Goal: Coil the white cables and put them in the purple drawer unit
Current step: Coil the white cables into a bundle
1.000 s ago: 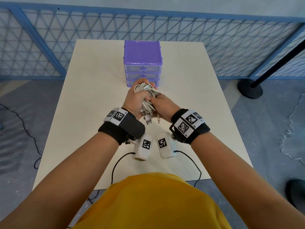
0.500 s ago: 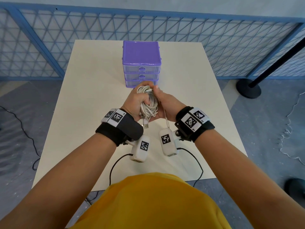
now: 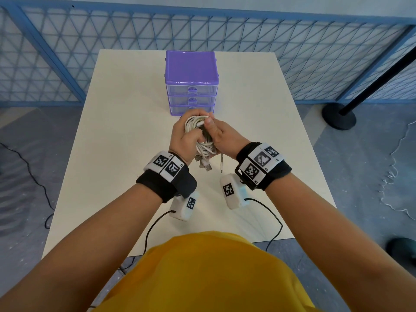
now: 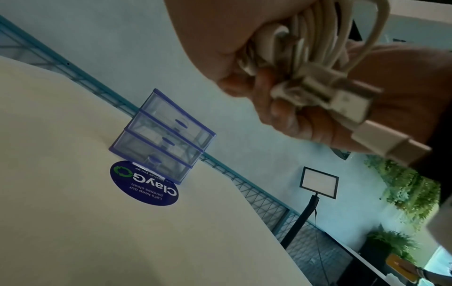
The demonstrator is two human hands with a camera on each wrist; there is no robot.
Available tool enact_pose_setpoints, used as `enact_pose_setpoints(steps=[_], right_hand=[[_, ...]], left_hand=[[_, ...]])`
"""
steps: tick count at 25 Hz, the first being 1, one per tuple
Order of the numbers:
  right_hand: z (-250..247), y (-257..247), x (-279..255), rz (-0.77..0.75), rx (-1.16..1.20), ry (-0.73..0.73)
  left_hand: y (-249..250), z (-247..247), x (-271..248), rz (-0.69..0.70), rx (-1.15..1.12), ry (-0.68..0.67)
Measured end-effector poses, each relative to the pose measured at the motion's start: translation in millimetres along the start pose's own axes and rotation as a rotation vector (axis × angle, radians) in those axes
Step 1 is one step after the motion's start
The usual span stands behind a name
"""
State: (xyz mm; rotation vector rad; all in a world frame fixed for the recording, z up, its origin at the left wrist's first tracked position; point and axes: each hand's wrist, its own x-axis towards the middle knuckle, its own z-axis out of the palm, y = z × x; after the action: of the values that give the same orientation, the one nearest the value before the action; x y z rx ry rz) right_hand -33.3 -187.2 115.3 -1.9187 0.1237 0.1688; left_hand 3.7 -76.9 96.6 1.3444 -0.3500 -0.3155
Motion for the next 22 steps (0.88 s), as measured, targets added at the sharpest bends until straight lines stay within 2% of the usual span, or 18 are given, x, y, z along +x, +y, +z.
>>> enact_pose_setpoints(steps=[7, 10, 14, 15, 19, 22], right_hand=[[1.8, 0.1, 3.2, -0.091, -0.058, 0.03], [-3.8, -2.0, 3.7, -0.105, -0.194, 0.079], [-11.7, -2.9, 0.4, -0.001, -0.527, 0.023], [-12.2, -3.7, -1.5, 0.022, -0.588, 0.005], [-13.8, -10.2, -8.2, 0.029, -0.704, -0.057], [-8.6, -14.6, -13.7, 0.014, -0.796, -0.153]], left_hand=[[-0.9, -1.5, 2.2, -0.049, -0.073, -0.031], [4.1, -5.1, 6.3, -0.076, 0.122, -0.145], [13.6, -10.7, 12.7, -0.389, 0.516, -0.341], [15.4, -10.1, 13.4, -0.449, 0.546, -0.383], [21.3, -6.9, 14.2, -0.628, 0.325, -0.503], [21.4, -11.2, 19.4, -0.686, 0.391, -0.611]])
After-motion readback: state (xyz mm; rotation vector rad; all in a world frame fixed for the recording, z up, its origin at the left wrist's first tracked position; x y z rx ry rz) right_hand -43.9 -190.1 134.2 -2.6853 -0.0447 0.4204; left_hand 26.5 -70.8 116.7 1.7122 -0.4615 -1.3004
